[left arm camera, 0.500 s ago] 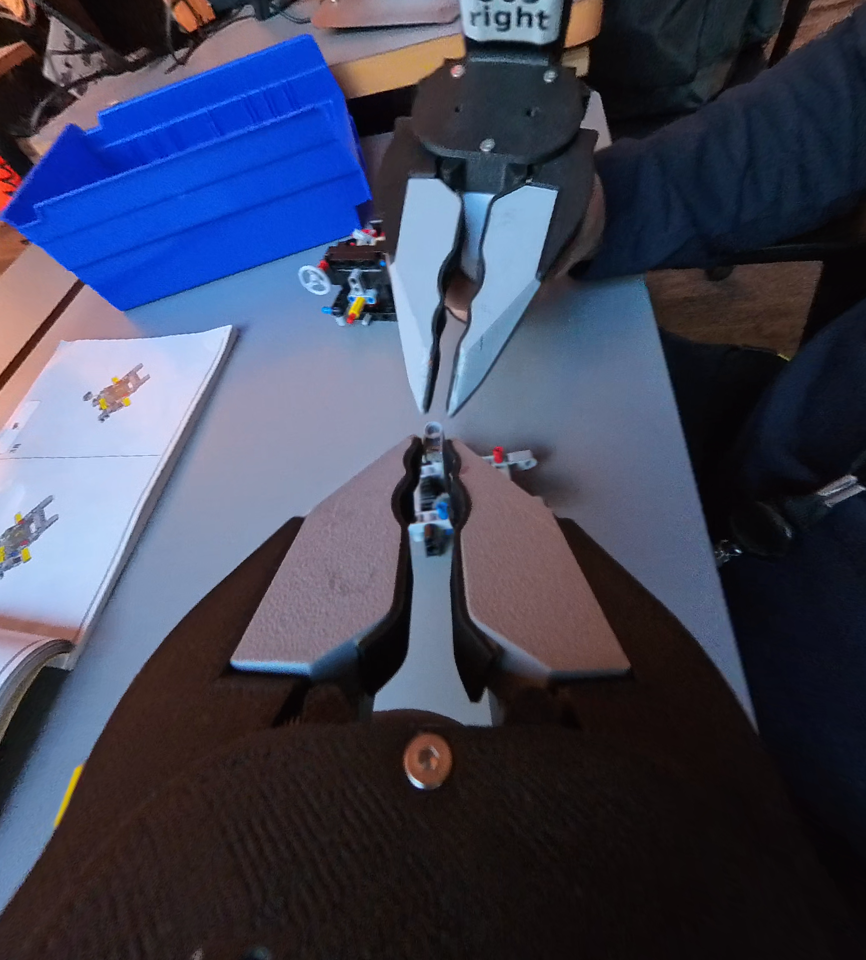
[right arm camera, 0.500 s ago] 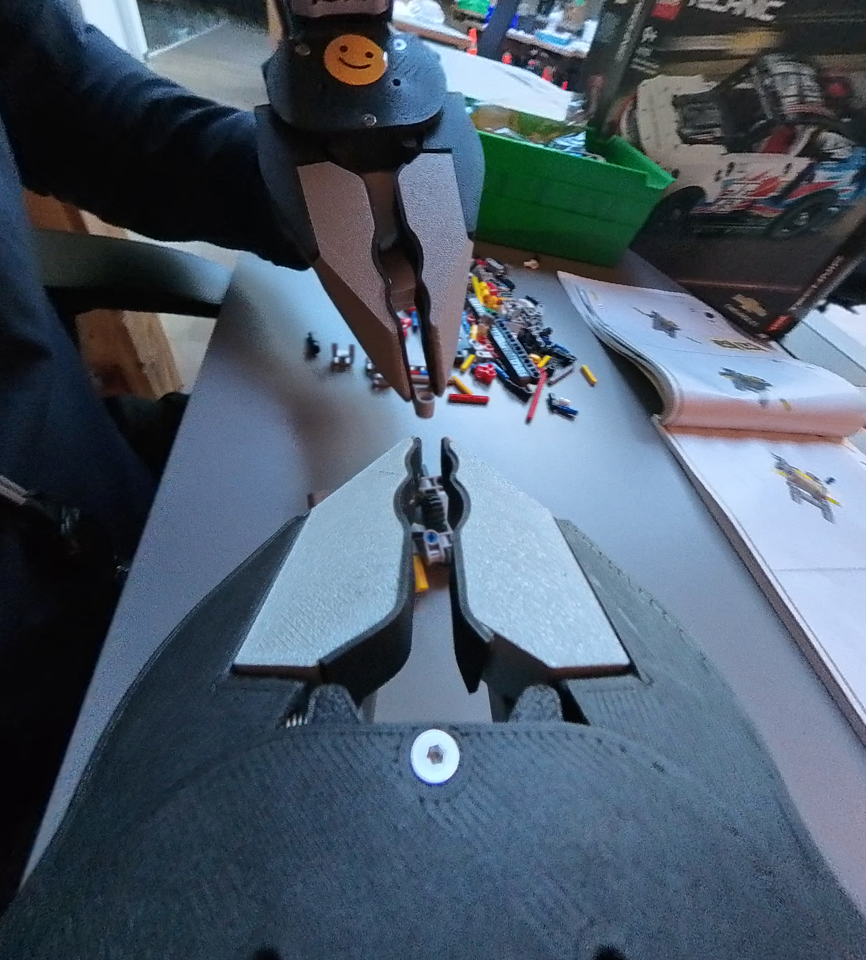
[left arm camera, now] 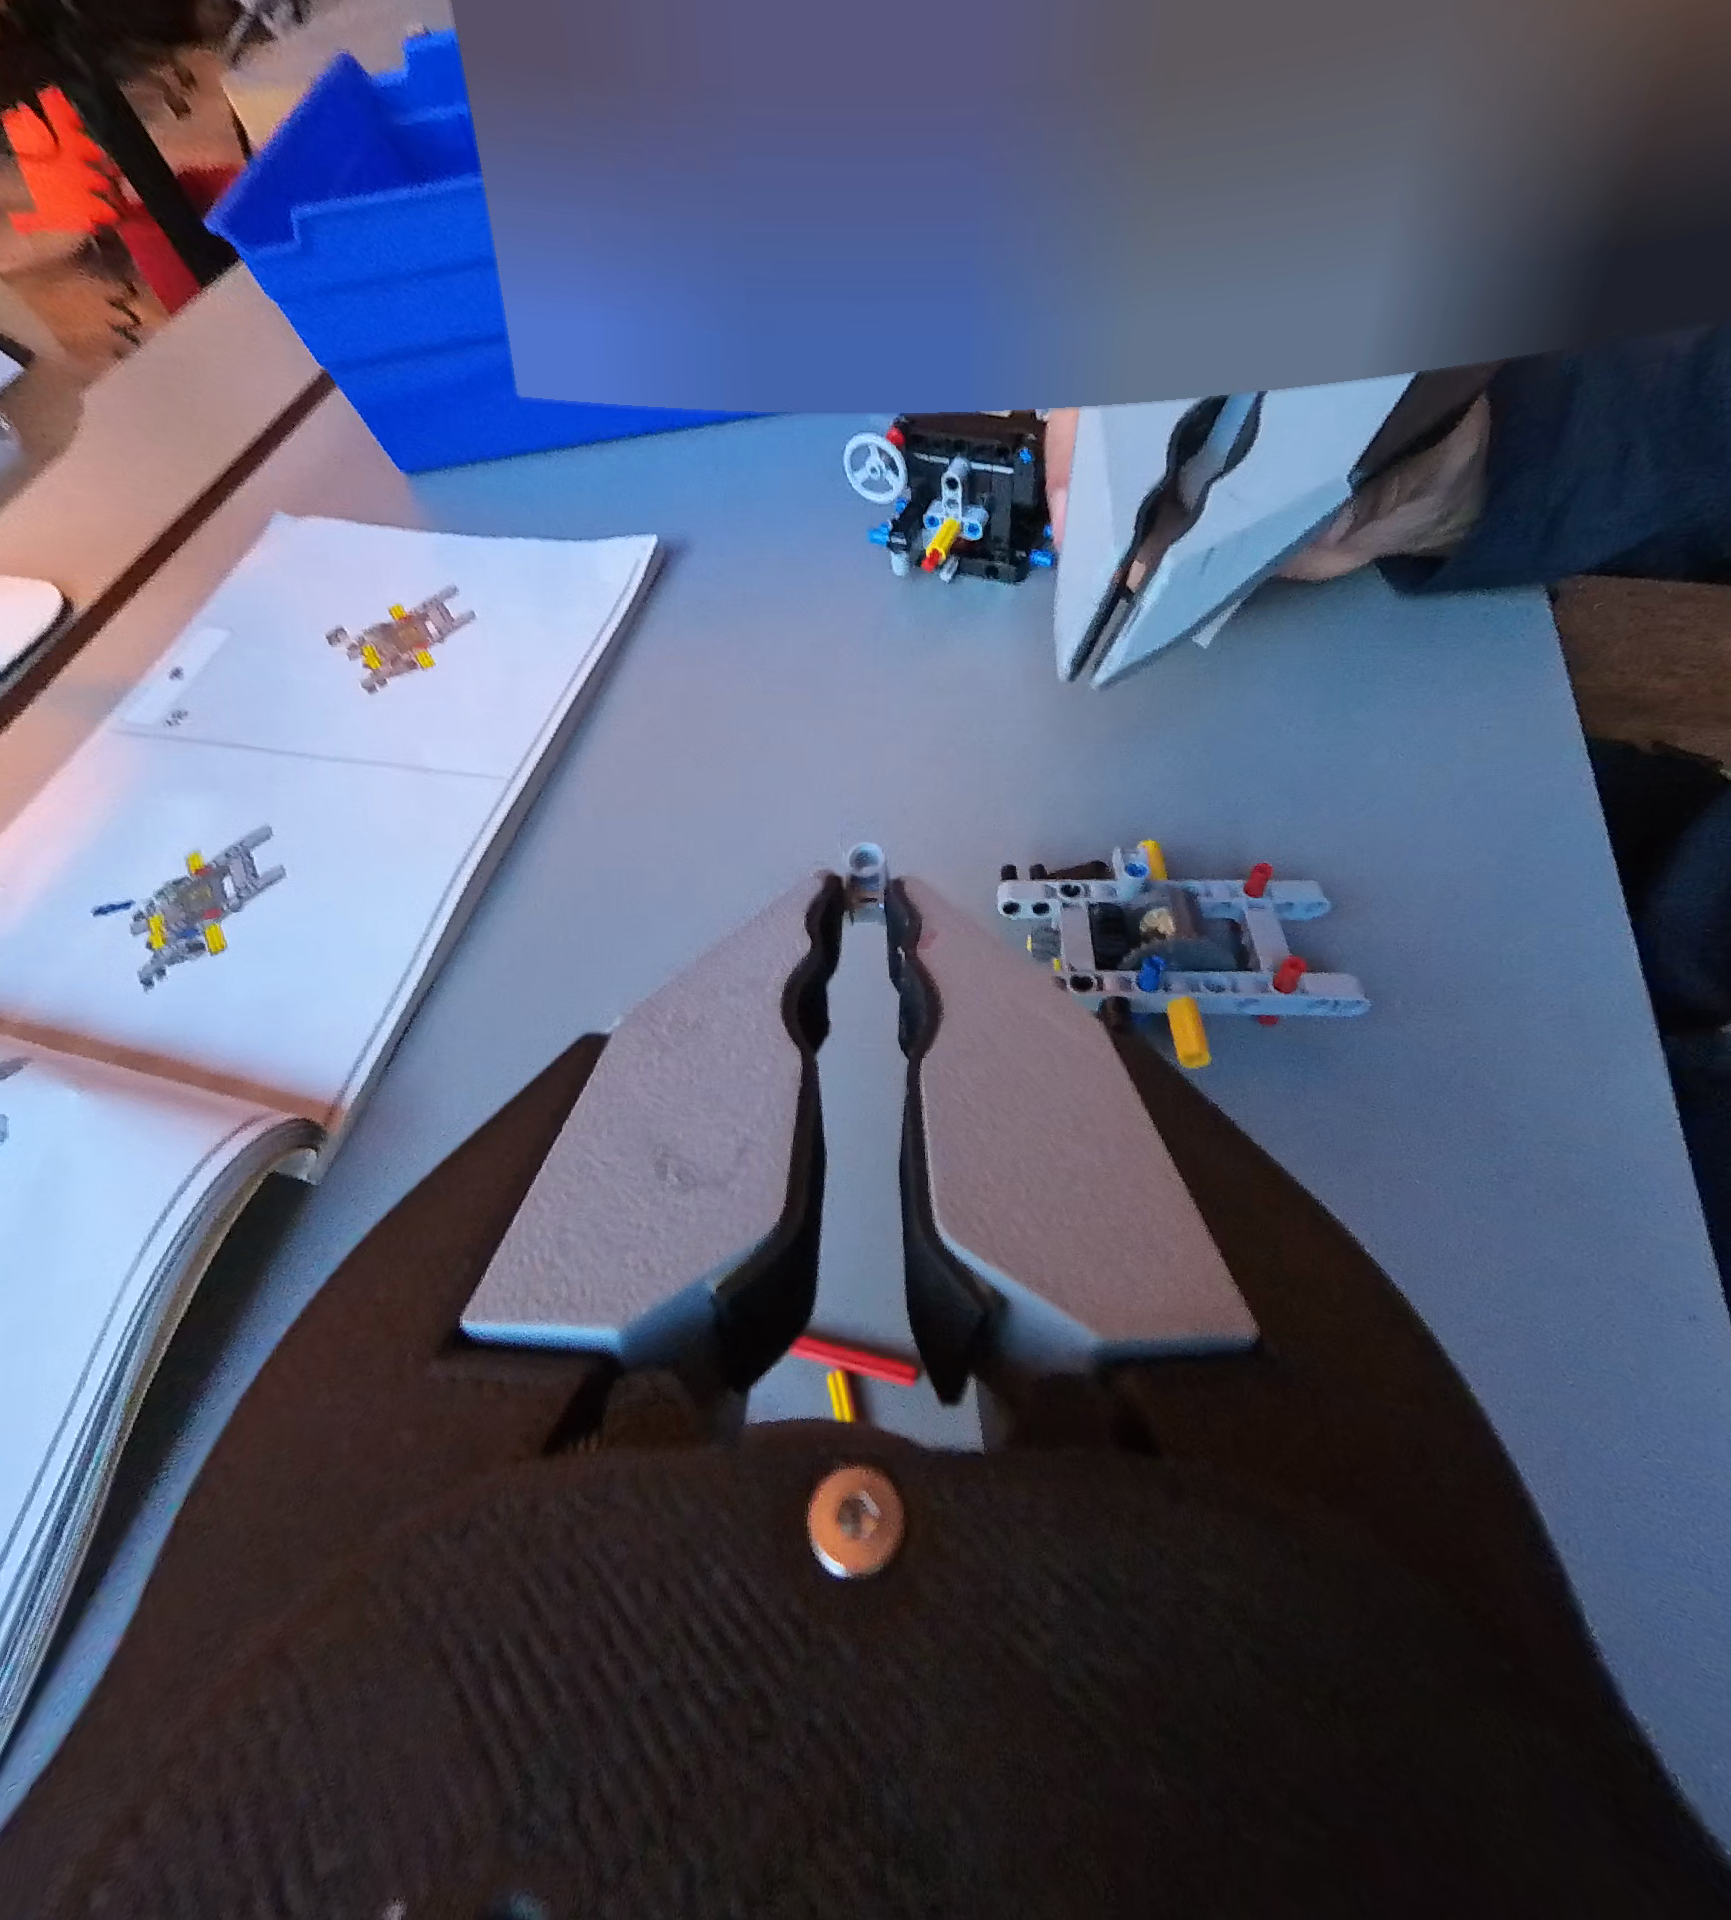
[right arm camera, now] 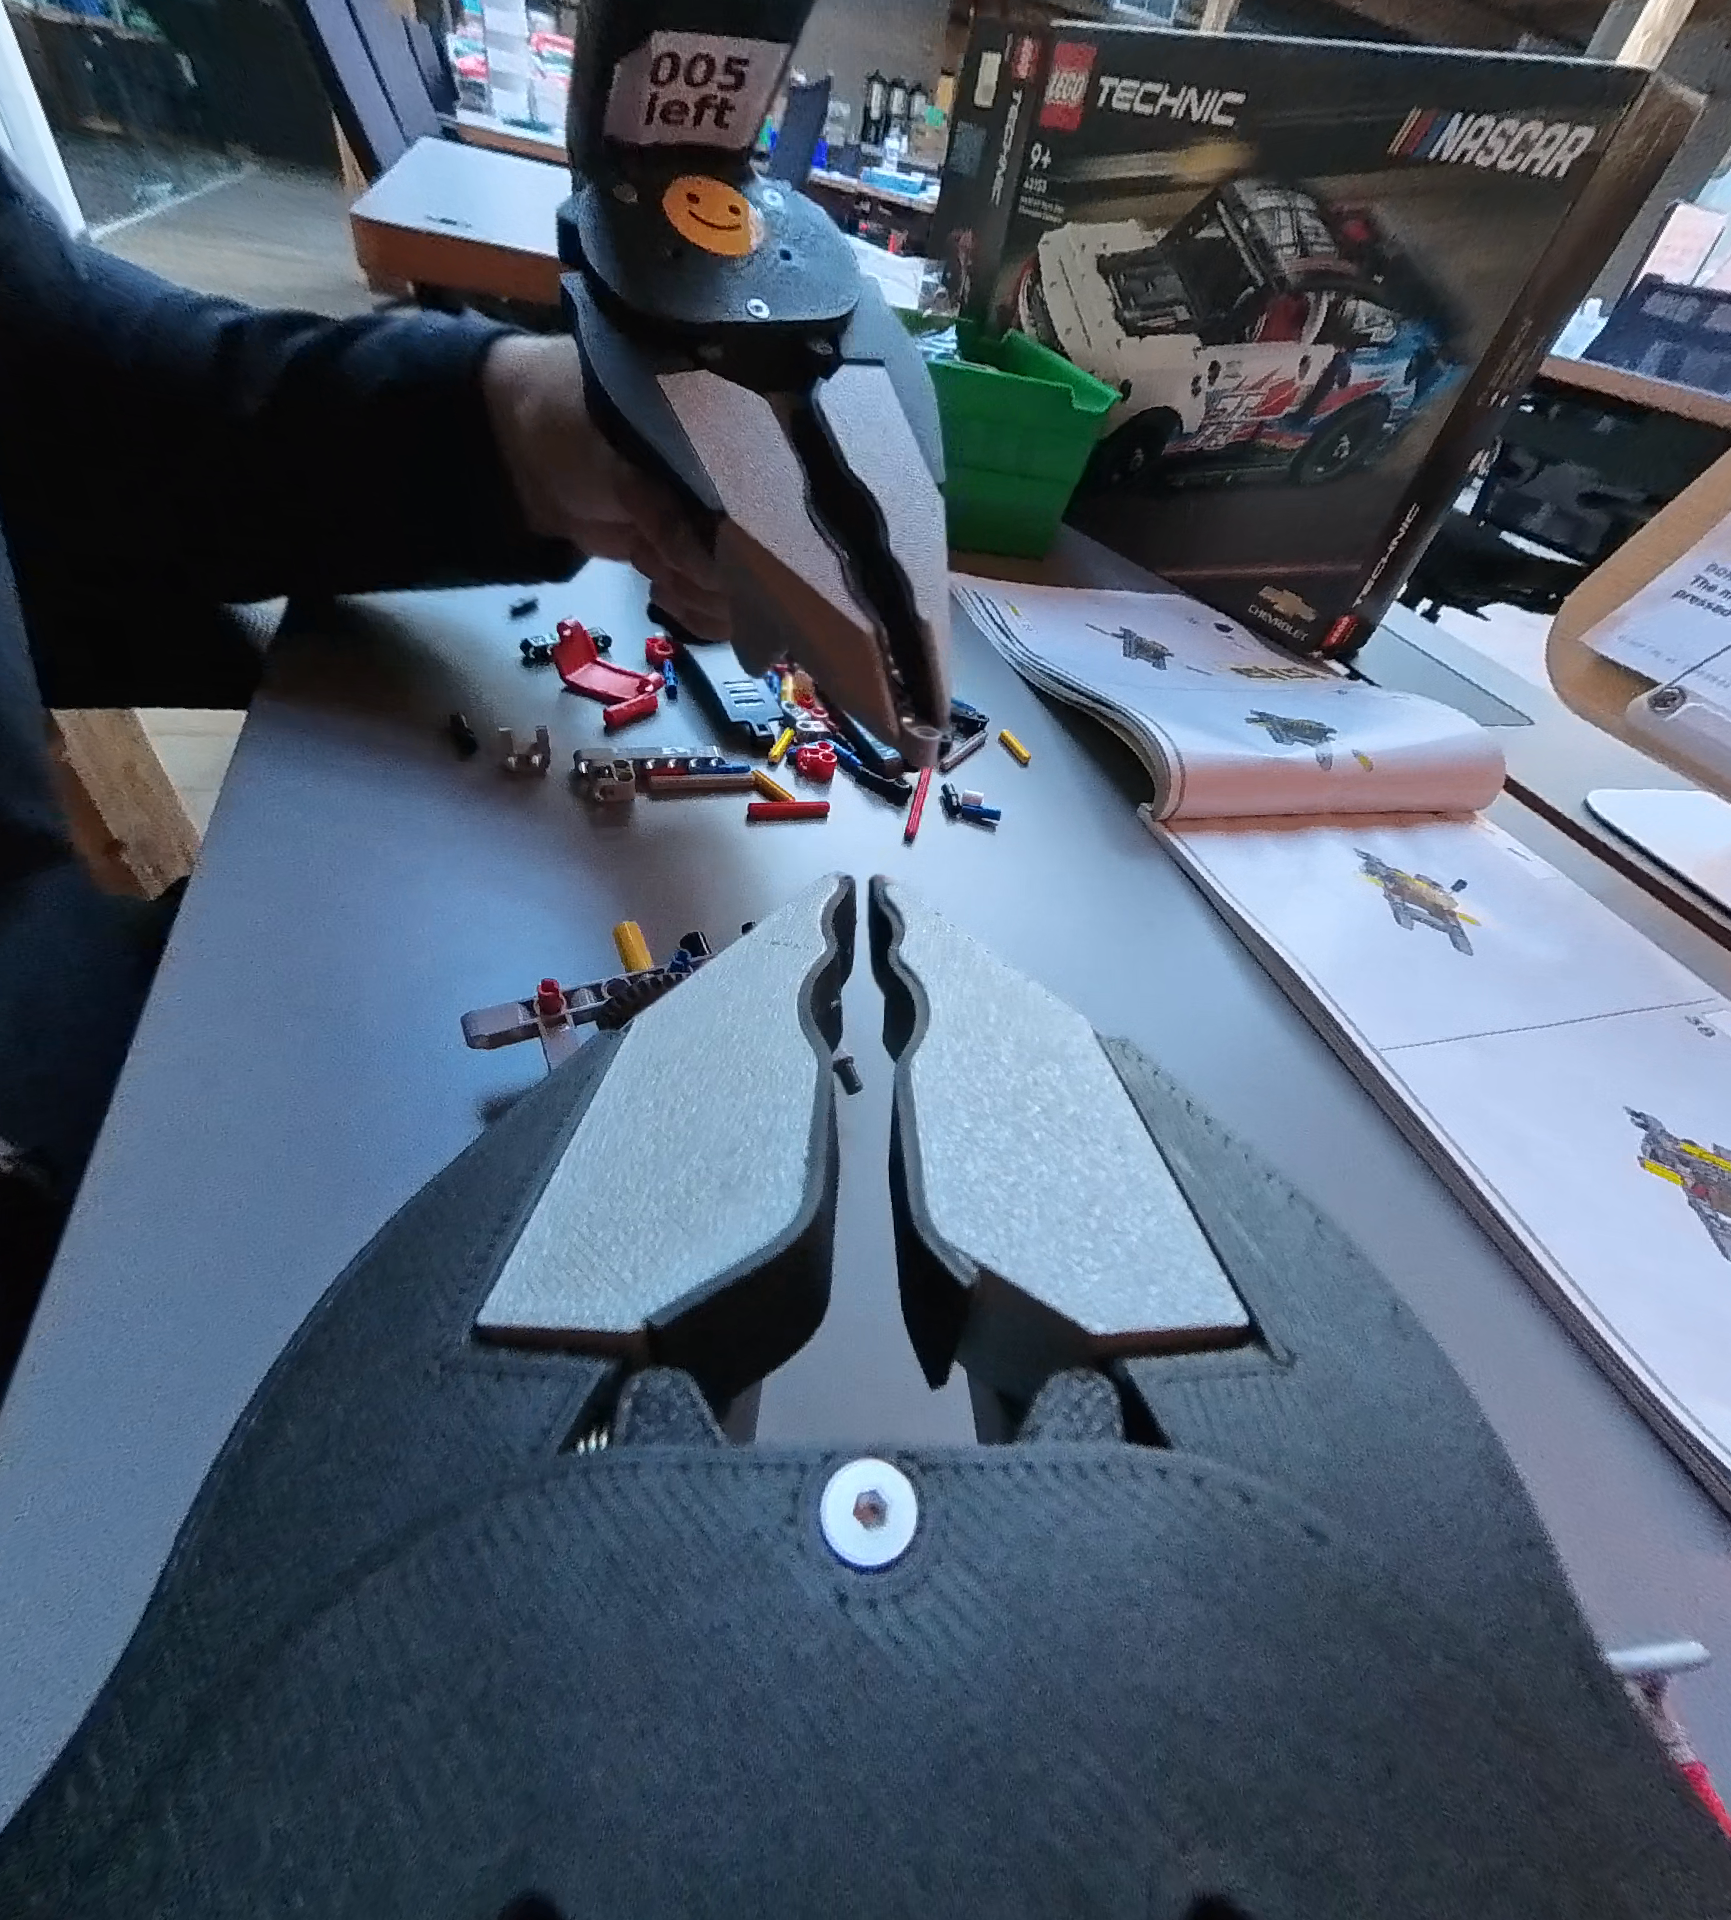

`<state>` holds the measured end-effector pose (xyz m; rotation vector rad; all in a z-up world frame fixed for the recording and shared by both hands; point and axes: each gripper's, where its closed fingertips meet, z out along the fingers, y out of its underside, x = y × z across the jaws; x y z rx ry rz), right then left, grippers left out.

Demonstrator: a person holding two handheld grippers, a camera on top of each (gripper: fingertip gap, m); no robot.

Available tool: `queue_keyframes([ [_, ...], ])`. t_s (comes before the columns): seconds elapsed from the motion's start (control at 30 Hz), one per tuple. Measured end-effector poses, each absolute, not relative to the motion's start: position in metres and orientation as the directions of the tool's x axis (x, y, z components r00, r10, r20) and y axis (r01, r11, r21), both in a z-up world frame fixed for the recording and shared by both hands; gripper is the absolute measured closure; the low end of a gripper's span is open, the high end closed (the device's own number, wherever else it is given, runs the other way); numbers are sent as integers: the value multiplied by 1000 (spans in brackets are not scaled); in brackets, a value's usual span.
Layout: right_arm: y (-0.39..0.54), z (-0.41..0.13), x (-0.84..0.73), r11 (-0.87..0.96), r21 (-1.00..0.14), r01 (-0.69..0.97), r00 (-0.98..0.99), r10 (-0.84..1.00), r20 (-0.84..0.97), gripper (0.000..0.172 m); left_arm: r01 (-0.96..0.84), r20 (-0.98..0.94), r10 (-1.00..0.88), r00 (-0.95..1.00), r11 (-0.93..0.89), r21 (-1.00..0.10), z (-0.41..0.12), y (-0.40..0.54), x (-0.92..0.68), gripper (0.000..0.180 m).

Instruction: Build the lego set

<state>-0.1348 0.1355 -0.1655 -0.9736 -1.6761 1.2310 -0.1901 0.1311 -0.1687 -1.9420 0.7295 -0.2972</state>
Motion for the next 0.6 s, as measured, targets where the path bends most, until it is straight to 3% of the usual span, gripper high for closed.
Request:
queue_keyframes([
  [0.6,122,-177,-133,265,-949,170,-429,887,170,172,-458,-102,-632,768,-431,-778,-201,92,-175,175],
])
